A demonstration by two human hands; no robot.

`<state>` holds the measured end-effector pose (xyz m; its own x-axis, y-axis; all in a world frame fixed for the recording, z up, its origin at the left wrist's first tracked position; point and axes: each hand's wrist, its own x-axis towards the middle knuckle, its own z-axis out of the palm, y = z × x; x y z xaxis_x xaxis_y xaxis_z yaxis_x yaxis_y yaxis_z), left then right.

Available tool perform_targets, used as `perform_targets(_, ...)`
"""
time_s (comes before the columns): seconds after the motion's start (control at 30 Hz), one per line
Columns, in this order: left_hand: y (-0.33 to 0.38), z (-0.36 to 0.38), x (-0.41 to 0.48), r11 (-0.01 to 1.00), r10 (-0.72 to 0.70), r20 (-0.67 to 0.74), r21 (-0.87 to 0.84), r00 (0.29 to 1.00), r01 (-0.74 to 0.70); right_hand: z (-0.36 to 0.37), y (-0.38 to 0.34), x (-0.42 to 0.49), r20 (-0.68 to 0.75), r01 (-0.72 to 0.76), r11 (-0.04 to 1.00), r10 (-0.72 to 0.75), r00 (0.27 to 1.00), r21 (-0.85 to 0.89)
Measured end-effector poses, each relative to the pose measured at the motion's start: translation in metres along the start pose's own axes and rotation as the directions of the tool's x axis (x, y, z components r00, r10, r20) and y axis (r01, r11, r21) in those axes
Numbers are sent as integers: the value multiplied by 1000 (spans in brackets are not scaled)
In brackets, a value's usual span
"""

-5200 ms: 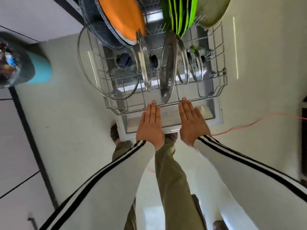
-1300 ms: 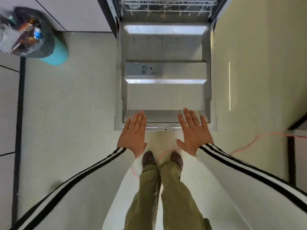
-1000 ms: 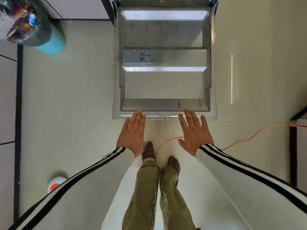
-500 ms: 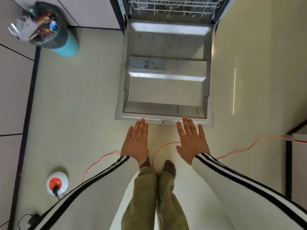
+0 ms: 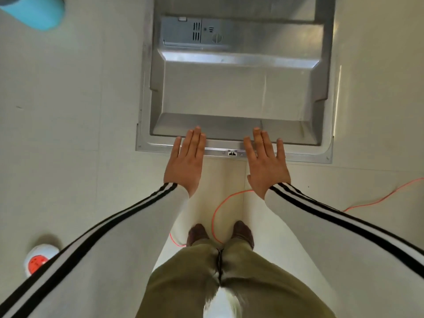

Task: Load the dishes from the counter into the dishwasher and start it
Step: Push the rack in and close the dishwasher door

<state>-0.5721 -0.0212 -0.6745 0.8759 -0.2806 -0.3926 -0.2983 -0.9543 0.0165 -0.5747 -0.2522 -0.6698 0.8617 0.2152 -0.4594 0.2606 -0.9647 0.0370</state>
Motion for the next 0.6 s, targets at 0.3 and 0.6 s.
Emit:
perform_targets(0.3,-14,54,45,999,42,-175,3,984,-42,54,-1,49,-215,17,1000,-20,976,-17)
perform_targets(0.6,-16,60,54,996,87,-214,39,973,-80,64,3,53,-313,45,997,-65,947,-71)
